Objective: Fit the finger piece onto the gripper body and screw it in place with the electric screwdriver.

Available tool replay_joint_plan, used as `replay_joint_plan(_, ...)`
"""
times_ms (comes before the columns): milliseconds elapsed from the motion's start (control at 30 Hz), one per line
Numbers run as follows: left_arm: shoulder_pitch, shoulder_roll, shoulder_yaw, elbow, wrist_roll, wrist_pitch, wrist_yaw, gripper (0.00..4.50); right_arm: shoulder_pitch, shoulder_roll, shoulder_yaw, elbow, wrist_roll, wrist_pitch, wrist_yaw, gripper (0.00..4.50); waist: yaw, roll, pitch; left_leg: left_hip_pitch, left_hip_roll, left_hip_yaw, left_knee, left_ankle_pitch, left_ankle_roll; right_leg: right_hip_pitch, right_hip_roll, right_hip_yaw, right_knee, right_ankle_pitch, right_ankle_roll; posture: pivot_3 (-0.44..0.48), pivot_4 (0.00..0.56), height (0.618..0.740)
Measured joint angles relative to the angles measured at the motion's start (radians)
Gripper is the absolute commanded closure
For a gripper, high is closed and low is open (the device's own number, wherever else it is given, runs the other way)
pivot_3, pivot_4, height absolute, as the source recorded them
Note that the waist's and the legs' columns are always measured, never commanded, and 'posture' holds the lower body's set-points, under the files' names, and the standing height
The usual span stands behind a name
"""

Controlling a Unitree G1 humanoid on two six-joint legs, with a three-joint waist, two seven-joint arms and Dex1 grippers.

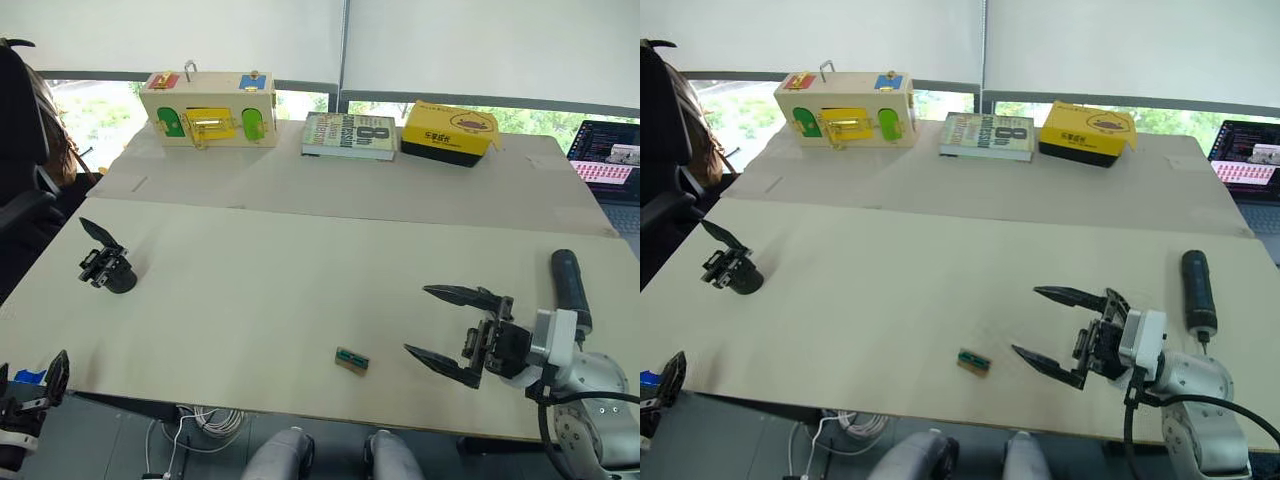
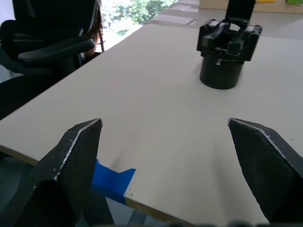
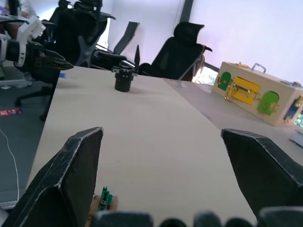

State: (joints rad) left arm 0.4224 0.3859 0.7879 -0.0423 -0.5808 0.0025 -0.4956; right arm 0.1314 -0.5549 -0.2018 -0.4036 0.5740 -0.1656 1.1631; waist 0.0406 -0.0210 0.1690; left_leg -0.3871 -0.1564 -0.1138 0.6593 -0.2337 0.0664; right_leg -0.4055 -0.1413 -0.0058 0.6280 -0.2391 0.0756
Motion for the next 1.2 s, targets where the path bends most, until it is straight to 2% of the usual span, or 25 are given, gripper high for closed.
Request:
replay_joint_plan(100, -0.051, 0.017, -0.038, -0.001, 0.034, 0.026, 0.033, 0.0, 0.002, 0.0, 0.001, 0.002, 0.001, -0.014, 0.016, 0.11, 0.005, 0.0, 0.0, 0.001, 0.0, 0.0, 0.0, 0.0, 0.0, 0.0, 0.0, 0.0, 0.001, 0.0, 0.001, 0.0, 0.15, 0.74)
replay_joint_plan(267, -0.202, 0.098, -0.131, 0.028, 0.121, 0.07, 0.088, 0.0, 0.001, 0.0, 0.012, 0.003, 0.001, -0.017, 0.012, 0.11, 0.002, 0.0, 0.0, 0.002, 0.005, 0.002, 0.0, 0.001, -0.002, 0.0, 0.006, 0.002, 0.001, 0.001, 0.0, 0.0, 0.15, 0.74)
replay_joint_plan(533, -0.417, 0.128, -0.261, 0.239, 0.262, 0.106, 0.162, 0.0, -0.006, -0.005, 0.027, -0.009, -0.002, -0.01, -0.039, 0.11, -0.011, -0.001, -0.001, 0.001, 0.013, 0.007, 0.0, 0.0, -0.006, -0.006, 0.016, 0.008, 0.001, 0.009, -0.013, 0.0, 0.15, 0.74)
replay_joint_plan(667, -0.485, 0.128, -0.281, 0.317, 0.296, 0.087, 0.192, 0.0, -0.004, -0.015, 0.026, -0.044, -0.003, -0.002, -0.073, 0.11, -0.008, -0.002, -0.001, -0.003, 0.015, 0.009, 0.0, 0.001, -0.008, -0.013, 0.018, 0.009, 0.002, 0.011, -0.017, 0.0, 0.15, 0.74)
replay_joint_plan(900, -0.619, 0.135, -0.319, 0.483, 0.32, 0.027, 0.197, 0.0, -0.001, -0.035, 0.026, -0.069, -0.004, 0.023, -0.123, 0.11, -0.002, -0.002, -0.001, -0.002, 0.016, 0.01, 0.0, 0.002, -0.011, -0.013, 0.02, 0.011, 0.002, 0.015, -0.017, 0.0, 0.15, 0.74)
replay_joint_plan(1200, -0.675, 0.152, -0.332, 0.611, 0.347, -0.063, 0.199, 0.0, 0.009, -0.049, 0.022, -0.086, -0.003, 0.038, -0.154, 0.11, -0.003, -0.001, -0.002, -0.001, 0.02, 0.011, 0.0, 0.004, -0.014, -0.014, 0.026, 0.015, 0.002, 0.019, -0.019, 0.0, 0.15, 0.74)
